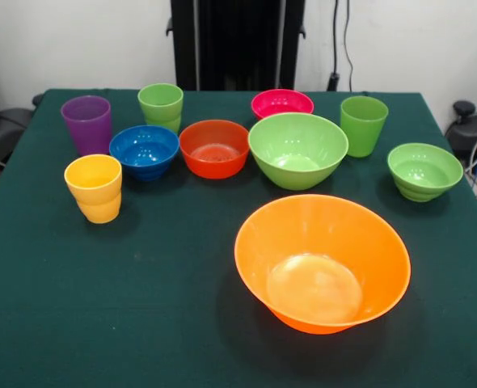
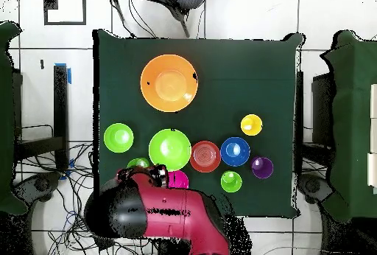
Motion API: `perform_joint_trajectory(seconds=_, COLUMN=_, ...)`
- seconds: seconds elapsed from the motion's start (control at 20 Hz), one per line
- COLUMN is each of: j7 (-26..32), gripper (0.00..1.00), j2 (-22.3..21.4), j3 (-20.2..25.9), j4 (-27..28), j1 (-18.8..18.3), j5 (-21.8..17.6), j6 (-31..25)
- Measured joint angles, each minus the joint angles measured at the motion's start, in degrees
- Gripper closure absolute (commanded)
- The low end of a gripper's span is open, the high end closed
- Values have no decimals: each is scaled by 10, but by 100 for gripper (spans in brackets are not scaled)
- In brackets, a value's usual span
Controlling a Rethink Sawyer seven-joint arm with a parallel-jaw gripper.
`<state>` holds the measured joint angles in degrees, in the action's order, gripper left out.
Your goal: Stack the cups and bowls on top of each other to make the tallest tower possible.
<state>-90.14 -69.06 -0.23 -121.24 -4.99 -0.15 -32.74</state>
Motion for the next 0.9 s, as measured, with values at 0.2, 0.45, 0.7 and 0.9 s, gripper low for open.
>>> perform_joint_trajectory(seconds=0.2, j7=0, gripper=0, j2=10, j3=1, j4=21, j1=-17, j5=0, j6=0)
perform_joint_trajectory(seconds=0.45, j7=0, gripper=0, j2=25, j3=3, j4=44, j1=-36, j5=0, j6=0)
perform_joint_trajectory(seconds=0.7, j7=0, gripper=0, j2=40, j3=10, j4=63, j1=-53, j5=-1, j6=0)
perform_joint_trajectory(seconds=0.9, j7=0, gripper=0, j2=54, j3=21, j4=73, j1=-75, j5=-1, j6=0)
